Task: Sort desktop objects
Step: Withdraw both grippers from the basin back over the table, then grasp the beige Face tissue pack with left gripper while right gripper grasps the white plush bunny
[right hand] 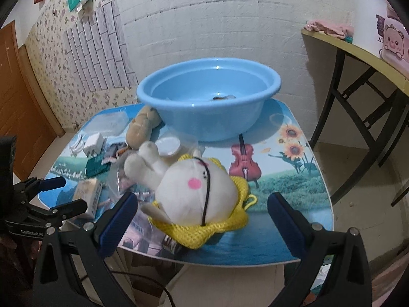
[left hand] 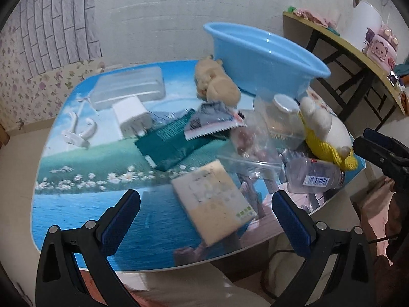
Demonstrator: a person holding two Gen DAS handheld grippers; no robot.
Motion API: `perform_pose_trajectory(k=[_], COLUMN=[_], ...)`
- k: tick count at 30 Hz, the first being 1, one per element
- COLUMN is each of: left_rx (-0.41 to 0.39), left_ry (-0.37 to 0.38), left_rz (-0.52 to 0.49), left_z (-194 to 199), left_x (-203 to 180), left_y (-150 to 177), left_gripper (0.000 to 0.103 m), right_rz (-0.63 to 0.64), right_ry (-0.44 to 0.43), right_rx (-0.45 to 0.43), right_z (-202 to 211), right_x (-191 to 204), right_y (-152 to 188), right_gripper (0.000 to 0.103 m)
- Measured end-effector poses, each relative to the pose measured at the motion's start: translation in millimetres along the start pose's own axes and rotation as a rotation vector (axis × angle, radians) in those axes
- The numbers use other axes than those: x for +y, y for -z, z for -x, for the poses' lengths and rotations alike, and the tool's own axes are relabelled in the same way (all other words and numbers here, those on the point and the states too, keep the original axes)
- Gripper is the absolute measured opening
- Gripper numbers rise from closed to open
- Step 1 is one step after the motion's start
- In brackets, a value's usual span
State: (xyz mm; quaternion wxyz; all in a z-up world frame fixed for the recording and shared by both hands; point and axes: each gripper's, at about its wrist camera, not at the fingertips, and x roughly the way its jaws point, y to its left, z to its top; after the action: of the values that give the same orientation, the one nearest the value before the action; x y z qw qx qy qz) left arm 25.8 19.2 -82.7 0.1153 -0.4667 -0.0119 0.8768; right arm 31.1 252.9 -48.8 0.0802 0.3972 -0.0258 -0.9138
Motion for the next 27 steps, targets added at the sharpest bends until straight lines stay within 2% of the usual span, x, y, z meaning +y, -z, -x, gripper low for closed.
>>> perform_pose_trajectory(k=[7,10,12,13,14,17,21,27], left_rx=[0.044,0.040,0.030,0.020,0.013,0.016,-0.003,0.012], left_ry=[-0.008,-0.018,-0.025,-0.041,-0.054,-0.051,-0.079,-0.112], left_rz=[-0.011,-0.026,-0.034,-0.043,-0.052,-0.053,-0.043,-0.001], left_z=[-16,-17,-17,-15,-14,-13,-6,-6], left_x=[-7,-10,-11,-11,-12,-8,2,26], left_y=[6,7,6,5,5,4,2,2], left_gripper=[0.103,0.102,0.091,0.072,0.067,0.067,0.067,0.068], right_rz=[0.004,-0.003,0.004,0.011,0.020,0.030,0.044,0.051], right_ry=[0.010,-0.010,-0.005,0.000,0.007,0.018,0.020,0.021], right_rx=[0.000,0.015,0.007,0.003,0.002,0.006,-0.003,0.005], right_z=[-5,-10,-11,-12,-13,-14,-13,-17], right_x=[-2,-2,-2,-1,0,2,2,2], right_y=[0,0,0,1,0,-1,-2,-2], right_gripper=[0.103,0.103,0.103,0.103,0.103,0.103,0.103,0.103])
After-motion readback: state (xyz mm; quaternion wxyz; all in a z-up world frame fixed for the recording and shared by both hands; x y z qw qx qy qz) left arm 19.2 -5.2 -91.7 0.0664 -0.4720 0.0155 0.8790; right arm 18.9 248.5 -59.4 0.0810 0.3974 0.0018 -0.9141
